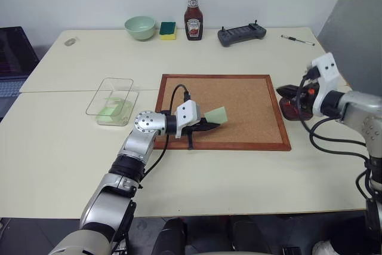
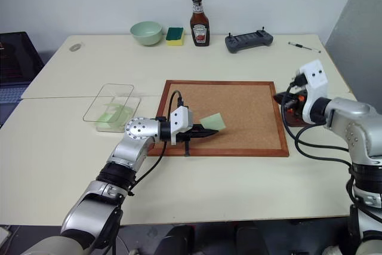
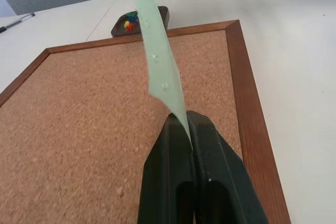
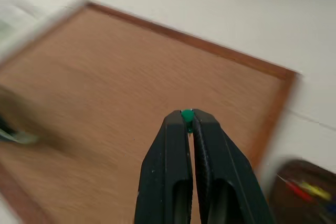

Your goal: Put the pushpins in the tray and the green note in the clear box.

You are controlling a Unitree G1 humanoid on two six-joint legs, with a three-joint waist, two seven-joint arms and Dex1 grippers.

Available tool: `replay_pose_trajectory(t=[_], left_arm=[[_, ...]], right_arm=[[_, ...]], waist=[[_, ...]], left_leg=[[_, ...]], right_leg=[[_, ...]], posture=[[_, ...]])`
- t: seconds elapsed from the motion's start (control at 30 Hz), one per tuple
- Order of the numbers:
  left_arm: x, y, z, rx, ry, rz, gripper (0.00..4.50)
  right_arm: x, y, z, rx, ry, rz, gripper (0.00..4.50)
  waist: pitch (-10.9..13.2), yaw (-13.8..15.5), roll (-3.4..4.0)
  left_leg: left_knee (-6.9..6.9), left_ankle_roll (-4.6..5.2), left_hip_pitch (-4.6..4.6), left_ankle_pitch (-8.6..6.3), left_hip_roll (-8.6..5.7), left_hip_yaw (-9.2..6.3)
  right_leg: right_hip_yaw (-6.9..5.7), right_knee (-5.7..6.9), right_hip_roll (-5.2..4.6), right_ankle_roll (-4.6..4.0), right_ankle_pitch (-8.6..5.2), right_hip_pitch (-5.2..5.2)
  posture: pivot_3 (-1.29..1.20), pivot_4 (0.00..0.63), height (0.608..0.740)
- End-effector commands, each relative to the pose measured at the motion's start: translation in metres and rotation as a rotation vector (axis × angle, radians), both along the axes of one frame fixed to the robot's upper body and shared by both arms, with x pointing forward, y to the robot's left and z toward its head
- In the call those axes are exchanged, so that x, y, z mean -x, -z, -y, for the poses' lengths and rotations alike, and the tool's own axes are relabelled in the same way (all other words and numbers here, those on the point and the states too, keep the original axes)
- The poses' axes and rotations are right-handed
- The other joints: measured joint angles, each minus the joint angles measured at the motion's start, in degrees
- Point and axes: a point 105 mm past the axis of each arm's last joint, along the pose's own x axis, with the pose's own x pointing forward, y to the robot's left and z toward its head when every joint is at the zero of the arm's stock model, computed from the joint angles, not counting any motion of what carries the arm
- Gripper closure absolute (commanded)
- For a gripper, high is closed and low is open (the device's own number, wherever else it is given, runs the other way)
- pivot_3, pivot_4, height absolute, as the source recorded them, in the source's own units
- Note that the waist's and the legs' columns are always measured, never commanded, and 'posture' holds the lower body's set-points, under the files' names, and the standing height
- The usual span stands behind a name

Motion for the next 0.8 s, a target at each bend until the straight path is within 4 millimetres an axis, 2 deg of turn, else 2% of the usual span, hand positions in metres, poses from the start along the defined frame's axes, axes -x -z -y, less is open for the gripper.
replay_pose_trajectory(t=[0.03,0.37,0.4,0.7,0.8], left_arm=[[0.000,-0.009,0.002,0.003,0.000,0.045,4.49],[-0.003,-0.009,0.001,0.002,-0.023,0.067,4.49],[-0.003,-0.009,0.001,0.002,-0.024,0.068,4.50],[-0.004,-0.009,0.000,0.003,-0.031,0.074,4.50],[-0.005,-0.010,-0.001,0.004,-0.034,0.078,4.50]], right_arm=[[-0.011,0.011,0.018,0.209,0.038,0.080,4.50],[-0.028,0.025,0.033,0.264,0.104,0.106,4.50],[-0.029,0.024,0.034,0.269,0.108,0.108,4.07],[-0.032,0.018,0.036,0.263,0.121,0.120,2.22],[-0.031,0.014,0.035,0.257,0.117,0.125,1.41]], waist=[[0.00,-0.10,0.00],[0.01,0.06,-0.01],[0.01,0.07,-0.01],[0.01,0.07,-0.01],[0.01,0.08,-0.01]], left_leg=[[0.00,0.00,0.00,0.00,0.00,0.01],[0.01,-0.01,-0.01,0.01,0.01,-0.01],[0.01,-0.01,-0.01,0.01,0.01,-0.01],[0.01,-0.01,-0.01,0.01,0.01,-0.01],[0.02,-0.01,-0.01,0.01,0.01,0.00]], right_leg=[[0.01,0.00,0.00,0.00,0.00,0.00],[0.01,-0.01,0.01,-0.01,0.00,0.00],[0.01,-0.01,0.00,-0.01,0.00,0.01],[0.01,-0.02,0.01,-0.01,0.00,0.01],[0.01,-0.02,0.00,-0.01,0.00,0.01]], posture=[[0.00,0.150,0.740],[0.00,0.150,0.740],[0.00,0.150,0.740],[0.00,0.150,0.740],[0.00,0.150,0.740]])
